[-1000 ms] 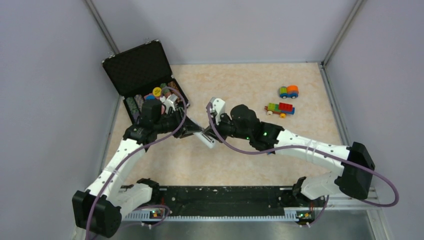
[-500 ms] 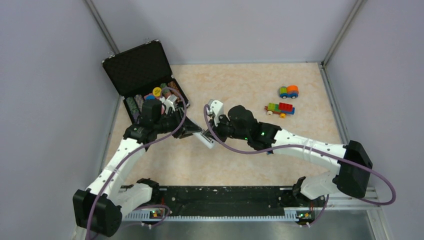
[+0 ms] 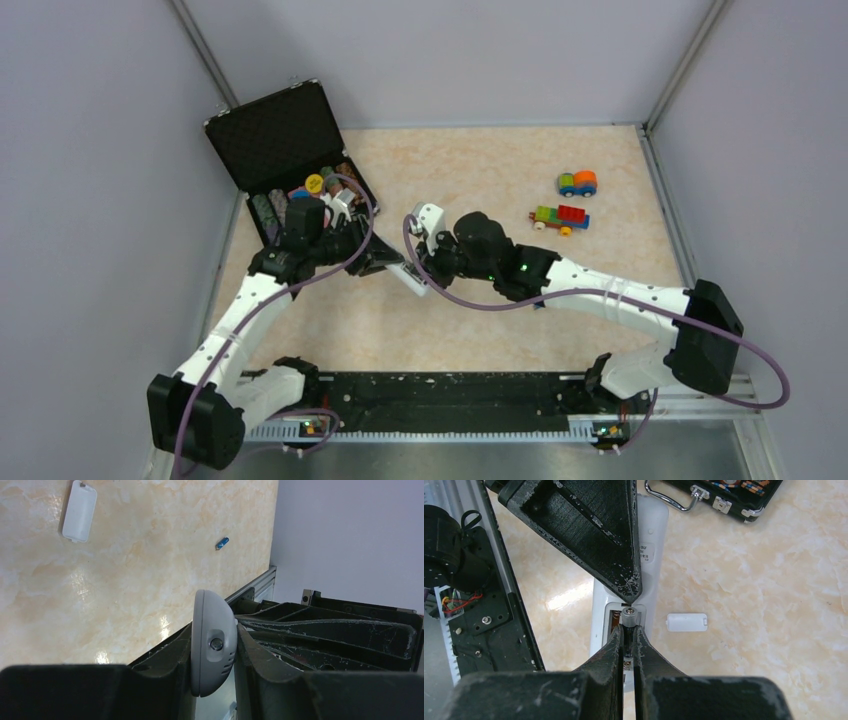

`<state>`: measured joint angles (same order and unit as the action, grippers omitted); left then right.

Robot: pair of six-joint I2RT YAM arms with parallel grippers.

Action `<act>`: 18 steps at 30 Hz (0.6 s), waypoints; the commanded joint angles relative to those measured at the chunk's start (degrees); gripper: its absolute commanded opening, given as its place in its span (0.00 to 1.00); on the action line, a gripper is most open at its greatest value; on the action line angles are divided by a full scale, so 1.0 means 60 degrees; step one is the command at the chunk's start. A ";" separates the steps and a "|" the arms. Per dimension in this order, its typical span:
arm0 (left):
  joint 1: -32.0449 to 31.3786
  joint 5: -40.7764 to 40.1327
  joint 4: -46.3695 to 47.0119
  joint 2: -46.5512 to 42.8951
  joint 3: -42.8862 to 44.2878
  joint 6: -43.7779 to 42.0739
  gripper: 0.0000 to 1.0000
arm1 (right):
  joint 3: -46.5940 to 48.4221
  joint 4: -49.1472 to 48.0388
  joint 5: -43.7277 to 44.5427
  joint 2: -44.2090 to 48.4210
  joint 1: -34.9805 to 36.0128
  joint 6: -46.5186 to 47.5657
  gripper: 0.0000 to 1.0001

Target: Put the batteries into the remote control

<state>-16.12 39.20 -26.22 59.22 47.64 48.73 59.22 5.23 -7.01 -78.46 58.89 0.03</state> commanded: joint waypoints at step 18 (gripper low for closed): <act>0.0006 0.0495 0.0535 -0.0004 0.0456 0.0142 0.00 | -0.0092 0.0174 0.0304 -0.0148 0.0091 0.0149 0.06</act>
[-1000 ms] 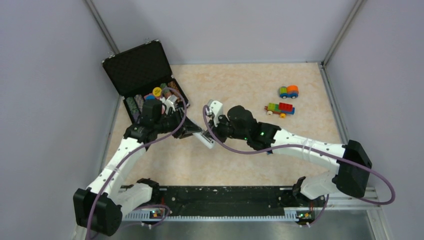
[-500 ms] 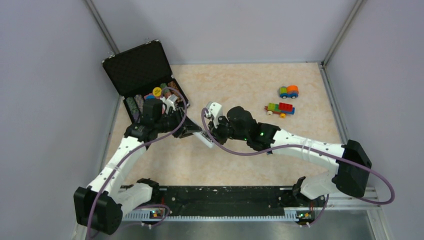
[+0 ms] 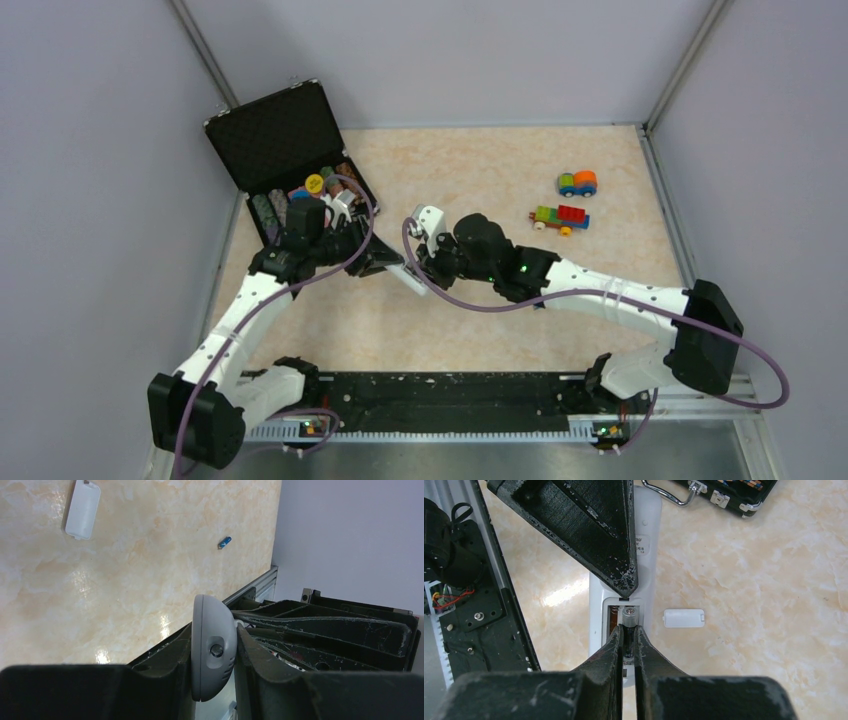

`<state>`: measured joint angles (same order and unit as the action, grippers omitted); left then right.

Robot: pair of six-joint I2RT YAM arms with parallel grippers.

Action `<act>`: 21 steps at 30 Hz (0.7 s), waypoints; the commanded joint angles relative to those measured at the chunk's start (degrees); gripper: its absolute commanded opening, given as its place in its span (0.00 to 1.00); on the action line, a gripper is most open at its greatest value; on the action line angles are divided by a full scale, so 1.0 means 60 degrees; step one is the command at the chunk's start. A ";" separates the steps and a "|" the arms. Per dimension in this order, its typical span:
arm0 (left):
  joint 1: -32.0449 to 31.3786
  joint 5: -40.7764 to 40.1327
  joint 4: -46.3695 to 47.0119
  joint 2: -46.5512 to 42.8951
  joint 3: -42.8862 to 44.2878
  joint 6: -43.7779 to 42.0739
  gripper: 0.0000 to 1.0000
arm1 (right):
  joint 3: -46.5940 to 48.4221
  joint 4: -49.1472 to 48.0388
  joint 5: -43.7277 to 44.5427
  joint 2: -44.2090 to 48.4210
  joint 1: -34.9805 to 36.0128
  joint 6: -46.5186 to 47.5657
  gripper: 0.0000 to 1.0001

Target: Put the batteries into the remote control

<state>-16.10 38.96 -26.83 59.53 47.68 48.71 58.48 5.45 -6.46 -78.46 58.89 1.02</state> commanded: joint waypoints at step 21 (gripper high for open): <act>0.0002 0.0523 0.0608 0.0075 0.0413 0.0019 0.00 | 0.0628 0.0533 0.0098 -0.0207 0.0095 -0.0519 0.21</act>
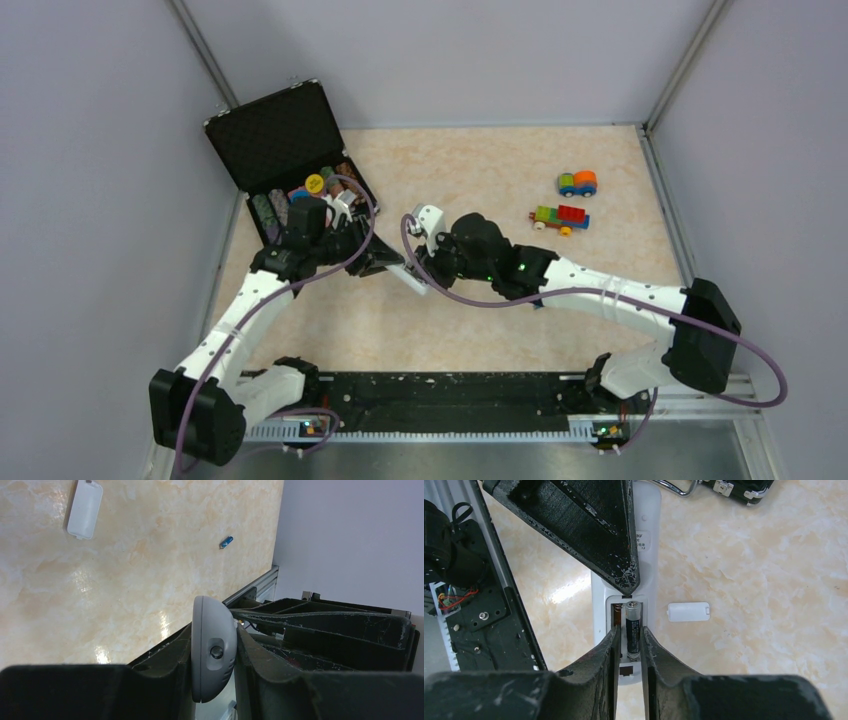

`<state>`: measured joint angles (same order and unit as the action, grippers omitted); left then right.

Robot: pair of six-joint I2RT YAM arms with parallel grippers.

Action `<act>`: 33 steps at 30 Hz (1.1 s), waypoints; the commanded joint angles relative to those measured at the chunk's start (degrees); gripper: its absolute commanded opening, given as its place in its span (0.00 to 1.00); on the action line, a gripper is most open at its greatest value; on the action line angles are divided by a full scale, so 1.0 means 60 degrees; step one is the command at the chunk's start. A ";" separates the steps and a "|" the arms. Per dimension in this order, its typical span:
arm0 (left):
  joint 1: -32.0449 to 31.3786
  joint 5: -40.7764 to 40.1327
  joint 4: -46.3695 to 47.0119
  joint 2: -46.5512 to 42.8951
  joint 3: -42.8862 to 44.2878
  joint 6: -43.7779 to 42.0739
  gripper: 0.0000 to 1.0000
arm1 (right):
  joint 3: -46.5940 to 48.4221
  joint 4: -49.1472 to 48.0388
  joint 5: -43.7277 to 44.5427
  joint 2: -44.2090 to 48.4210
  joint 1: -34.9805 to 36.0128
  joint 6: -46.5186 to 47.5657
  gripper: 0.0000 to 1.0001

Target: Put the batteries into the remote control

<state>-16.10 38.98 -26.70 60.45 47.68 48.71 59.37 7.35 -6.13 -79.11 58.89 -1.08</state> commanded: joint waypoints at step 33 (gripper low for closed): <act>0.0010 0.0248 0.1983 -0.0789 0.0141 0.1053 0.00 | -0.1046 0.0168 0.0440 0.2274 -0.1810 -1.1531 0.99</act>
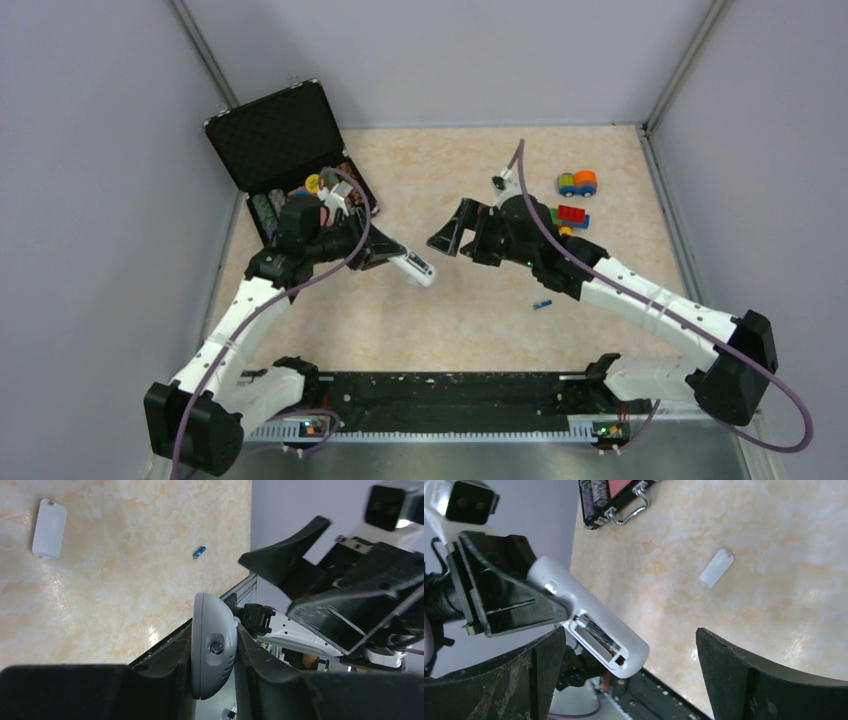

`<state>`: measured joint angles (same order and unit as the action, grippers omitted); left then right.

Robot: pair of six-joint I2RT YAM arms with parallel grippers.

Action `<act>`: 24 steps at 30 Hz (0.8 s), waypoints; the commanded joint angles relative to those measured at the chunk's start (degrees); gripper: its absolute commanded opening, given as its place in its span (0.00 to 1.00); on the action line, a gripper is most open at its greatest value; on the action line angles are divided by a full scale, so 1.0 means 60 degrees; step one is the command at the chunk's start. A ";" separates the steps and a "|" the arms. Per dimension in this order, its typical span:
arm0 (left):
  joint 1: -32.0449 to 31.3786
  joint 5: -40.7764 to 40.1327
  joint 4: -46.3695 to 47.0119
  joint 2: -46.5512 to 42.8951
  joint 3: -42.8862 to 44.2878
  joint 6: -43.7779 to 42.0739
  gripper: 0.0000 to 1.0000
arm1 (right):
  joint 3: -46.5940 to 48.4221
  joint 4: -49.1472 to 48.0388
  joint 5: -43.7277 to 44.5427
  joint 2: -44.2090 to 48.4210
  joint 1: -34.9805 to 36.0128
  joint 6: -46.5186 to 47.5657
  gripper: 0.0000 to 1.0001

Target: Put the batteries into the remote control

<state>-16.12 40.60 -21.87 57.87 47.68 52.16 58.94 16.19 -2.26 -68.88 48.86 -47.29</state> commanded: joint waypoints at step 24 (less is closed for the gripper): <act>0.0006 -0.0175 0.1577 -0.0279 0.0306 0.0897 0.00 | -0.0854 -0.4015 -0.1728 -0.0996 -0.0136 -0.6079 0.99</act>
<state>-16.12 39.38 -14.98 56.49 47.68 58.37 51.48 -2.85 -11.51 -74.70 47.88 -82.83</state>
